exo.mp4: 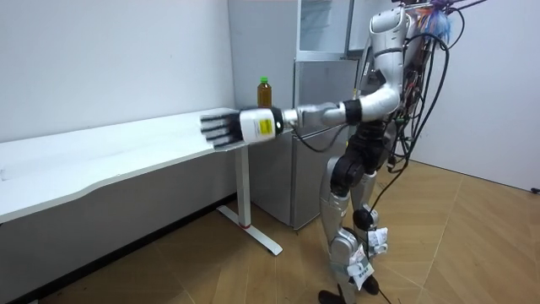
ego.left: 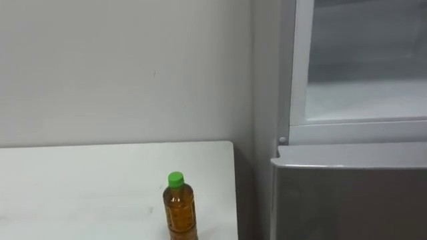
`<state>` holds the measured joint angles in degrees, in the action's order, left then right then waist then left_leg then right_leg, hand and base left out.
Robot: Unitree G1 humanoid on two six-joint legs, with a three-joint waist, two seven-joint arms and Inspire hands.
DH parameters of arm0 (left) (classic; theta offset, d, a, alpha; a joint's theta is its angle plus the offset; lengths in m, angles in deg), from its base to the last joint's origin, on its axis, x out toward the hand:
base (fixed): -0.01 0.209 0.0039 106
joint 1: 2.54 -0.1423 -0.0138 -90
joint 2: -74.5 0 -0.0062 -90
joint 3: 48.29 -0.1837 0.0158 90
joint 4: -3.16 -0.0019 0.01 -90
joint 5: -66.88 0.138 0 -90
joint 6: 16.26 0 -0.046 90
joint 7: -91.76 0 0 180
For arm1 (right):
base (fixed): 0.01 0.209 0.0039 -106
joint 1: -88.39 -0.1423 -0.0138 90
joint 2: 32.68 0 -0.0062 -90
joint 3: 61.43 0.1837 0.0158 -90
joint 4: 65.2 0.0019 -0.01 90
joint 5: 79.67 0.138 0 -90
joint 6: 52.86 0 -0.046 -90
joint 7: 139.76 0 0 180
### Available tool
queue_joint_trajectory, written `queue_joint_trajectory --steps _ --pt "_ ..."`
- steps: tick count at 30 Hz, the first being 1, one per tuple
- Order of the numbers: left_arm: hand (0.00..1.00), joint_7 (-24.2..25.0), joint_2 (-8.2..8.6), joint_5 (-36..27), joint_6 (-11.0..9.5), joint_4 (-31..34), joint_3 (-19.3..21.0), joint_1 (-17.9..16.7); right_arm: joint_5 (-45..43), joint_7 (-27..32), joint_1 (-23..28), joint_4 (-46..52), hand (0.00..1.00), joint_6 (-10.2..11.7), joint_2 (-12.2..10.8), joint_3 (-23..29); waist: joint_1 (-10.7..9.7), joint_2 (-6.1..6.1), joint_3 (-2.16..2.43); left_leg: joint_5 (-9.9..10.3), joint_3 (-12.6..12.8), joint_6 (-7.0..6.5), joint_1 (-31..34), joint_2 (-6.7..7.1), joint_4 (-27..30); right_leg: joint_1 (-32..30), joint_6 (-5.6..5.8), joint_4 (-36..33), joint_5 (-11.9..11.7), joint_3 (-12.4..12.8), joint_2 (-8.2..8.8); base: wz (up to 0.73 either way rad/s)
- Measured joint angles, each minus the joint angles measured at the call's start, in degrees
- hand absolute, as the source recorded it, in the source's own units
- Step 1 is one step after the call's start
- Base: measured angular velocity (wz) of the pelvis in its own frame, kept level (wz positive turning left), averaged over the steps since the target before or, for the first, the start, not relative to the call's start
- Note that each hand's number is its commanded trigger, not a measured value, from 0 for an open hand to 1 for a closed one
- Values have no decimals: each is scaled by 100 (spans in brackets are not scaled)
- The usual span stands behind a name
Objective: Put the bottle in the upper fridge
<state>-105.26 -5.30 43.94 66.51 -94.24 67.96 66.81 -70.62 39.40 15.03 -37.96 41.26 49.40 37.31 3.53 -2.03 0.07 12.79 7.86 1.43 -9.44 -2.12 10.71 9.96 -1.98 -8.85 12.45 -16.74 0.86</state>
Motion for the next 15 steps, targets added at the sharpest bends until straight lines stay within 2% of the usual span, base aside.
queue_joint_trajectory --steps 6,9,13,15 --pt "0 15 8 -8 -43 -1480 -411 -53 -9 -185 -22 23 0 3 -8 42 -3 94 27 2 -16 -1 31 -4 10 1 0 4 0 -44 5 3" --pt "0 5 13 -10 -36 -2224 -649 -6 -11 -181 -30 16 0 2 -12 43 -25 79 36 6 -12 -5 77 -2 20 -13 1 2 -1 -49 8 0" --pt "0 81 13 -234 -53 -2993 -919 12 -3 -183 -16 14 0 4 -5 41 0 85 22 5 -8 -5 -8 -4 -4 17 -3 -3 -5 -29 5 -5" --pt "0 271 53 -257 -50 -3430 -972 -11 -15 -197 -19 11 0 7 -2 43 -11 76 19 5 3 -5 -14 -8 -6 10 -3 -9 -4 -10 2 -4"
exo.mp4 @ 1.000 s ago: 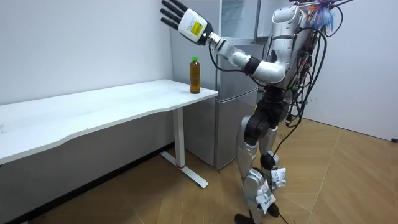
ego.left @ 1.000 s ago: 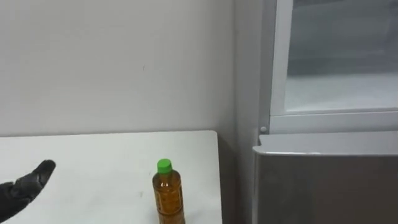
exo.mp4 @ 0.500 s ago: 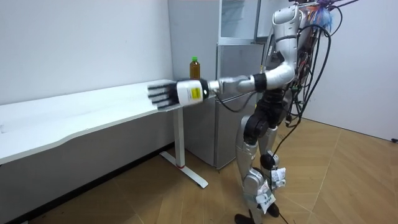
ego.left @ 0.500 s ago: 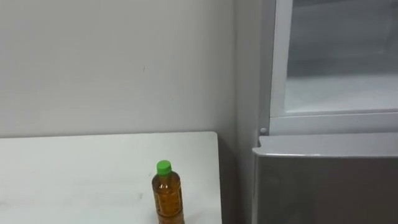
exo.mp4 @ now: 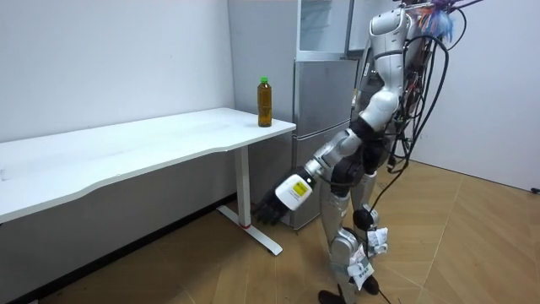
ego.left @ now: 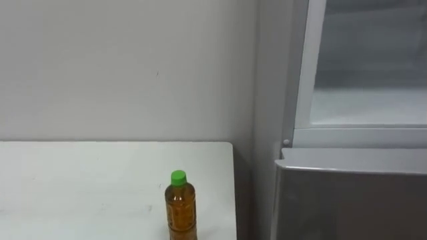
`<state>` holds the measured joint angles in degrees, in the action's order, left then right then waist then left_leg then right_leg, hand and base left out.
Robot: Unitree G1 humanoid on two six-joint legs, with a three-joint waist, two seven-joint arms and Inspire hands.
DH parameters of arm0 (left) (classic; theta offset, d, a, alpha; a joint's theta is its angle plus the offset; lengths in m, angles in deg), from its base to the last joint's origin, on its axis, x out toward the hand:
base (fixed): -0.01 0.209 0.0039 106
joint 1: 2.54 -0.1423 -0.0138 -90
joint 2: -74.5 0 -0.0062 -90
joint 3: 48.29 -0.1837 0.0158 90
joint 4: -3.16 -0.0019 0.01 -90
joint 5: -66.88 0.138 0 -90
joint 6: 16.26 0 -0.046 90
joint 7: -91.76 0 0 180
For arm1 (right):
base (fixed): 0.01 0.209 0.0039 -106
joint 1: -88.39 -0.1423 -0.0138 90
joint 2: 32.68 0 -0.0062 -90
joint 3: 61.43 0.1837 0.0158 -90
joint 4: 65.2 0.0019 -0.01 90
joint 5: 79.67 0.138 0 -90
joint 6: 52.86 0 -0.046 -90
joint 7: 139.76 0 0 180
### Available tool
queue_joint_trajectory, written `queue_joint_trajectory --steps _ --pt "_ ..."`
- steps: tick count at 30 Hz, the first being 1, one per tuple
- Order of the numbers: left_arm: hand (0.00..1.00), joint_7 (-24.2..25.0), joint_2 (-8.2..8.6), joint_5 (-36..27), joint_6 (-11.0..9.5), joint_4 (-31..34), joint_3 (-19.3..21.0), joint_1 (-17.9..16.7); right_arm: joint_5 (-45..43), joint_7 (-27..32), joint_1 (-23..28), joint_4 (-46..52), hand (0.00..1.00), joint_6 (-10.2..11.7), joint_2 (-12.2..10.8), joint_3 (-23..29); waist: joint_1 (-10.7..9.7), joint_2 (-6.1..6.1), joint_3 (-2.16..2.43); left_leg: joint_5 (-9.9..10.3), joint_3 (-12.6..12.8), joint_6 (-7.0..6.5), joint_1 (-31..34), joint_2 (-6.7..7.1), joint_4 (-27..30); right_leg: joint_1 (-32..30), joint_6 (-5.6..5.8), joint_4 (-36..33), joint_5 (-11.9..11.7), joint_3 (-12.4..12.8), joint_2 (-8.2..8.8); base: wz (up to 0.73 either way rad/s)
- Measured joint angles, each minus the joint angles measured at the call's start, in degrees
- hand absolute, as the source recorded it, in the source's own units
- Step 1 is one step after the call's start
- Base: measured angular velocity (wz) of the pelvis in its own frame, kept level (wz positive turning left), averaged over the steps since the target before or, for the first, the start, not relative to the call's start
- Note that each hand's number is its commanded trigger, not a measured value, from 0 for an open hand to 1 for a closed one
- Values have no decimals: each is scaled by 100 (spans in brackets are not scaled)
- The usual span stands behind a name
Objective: Put the bottle in the upper fridge
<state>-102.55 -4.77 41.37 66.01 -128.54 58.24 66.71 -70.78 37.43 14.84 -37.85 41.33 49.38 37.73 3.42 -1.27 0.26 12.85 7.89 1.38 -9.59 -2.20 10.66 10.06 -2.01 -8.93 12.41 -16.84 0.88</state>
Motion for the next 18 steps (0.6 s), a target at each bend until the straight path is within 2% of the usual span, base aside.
queue_joint_trajectory --steps 8,12,15,18 --pt "0 306 -17 45 24 -915 -105 -52 -34 -112 -48 -72 0 -3 19 6 -26 -10 -7 3 88 -2 14 -7 2 -8 1 -8 2 38 3 -2" --pt "0 517 -7 529 44 -1416 -380 -24 28 -102 -125 -180 0 3 18 -8 -107 -7 -8 14 97 -14 87 -6 6 -61 7 -5 1 38 3 3" --pt "0 644 -8 653 117 -1502 -577 -5 154 -96 -206 -242 0 6 14 -69 -185 17 -8 13 83 -14 130 -1 9 -102 11 -5 -7 24 7 0" --pt "0 758 -7 831 181 -1587 -587 20 180 -99 -208 -257 0 1 -13 -76 -205 64 -10 12 93 -14 111 -2 7 -102 11 5 -6 37 6 -4"
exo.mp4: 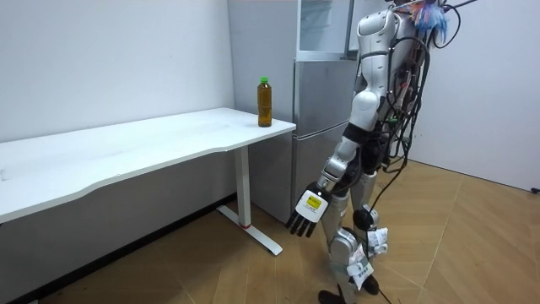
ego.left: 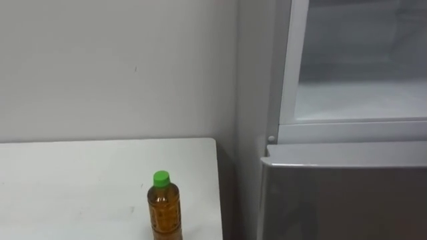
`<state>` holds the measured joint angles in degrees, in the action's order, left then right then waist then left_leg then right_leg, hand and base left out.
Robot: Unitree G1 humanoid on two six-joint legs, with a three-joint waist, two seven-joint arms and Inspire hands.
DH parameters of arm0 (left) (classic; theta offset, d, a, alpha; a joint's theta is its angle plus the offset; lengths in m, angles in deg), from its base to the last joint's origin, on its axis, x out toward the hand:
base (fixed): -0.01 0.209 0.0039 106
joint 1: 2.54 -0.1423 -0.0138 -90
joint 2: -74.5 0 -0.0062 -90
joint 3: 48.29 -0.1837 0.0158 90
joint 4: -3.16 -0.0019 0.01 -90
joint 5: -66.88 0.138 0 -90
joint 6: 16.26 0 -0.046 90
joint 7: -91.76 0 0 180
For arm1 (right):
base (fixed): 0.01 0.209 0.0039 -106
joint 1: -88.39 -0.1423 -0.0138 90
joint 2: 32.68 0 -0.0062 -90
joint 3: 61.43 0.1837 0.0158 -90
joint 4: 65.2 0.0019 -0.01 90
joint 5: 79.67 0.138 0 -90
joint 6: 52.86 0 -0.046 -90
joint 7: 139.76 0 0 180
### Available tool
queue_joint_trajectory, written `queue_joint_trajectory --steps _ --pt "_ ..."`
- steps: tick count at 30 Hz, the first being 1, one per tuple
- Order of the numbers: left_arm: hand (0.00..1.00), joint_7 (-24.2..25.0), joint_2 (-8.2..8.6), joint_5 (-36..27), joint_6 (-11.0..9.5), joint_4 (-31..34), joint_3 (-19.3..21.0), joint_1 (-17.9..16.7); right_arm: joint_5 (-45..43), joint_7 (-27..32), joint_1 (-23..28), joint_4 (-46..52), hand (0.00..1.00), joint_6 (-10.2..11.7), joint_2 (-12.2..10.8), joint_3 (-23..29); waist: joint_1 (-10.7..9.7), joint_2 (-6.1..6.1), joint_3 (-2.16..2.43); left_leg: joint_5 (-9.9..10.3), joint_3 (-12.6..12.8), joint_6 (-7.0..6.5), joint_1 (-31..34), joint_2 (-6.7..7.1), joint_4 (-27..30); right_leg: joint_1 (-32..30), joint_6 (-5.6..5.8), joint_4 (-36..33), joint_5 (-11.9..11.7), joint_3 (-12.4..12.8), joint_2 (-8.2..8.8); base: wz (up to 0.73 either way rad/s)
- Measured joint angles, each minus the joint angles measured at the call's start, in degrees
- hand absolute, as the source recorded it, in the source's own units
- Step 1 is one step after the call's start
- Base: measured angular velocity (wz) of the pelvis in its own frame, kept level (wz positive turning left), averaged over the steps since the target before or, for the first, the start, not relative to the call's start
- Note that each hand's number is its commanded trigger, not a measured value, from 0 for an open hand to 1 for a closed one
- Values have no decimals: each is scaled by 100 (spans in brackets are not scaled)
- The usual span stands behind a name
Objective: Put the bottle in the upper fridge
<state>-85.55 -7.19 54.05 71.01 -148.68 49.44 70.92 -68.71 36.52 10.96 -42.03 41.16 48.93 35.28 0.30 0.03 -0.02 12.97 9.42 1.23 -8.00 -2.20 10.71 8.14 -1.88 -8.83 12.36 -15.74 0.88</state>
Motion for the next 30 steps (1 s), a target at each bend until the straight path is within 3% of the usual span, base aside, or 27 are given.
queue_joint_trajectory --steps 30 --pt "0 34 -24 3 4 -102 11 18 13 53 -109 -30 0 -37 11 -96 0 -9 2 0 17 0 61 1 2 -52 1 10 1 -5 3 0"
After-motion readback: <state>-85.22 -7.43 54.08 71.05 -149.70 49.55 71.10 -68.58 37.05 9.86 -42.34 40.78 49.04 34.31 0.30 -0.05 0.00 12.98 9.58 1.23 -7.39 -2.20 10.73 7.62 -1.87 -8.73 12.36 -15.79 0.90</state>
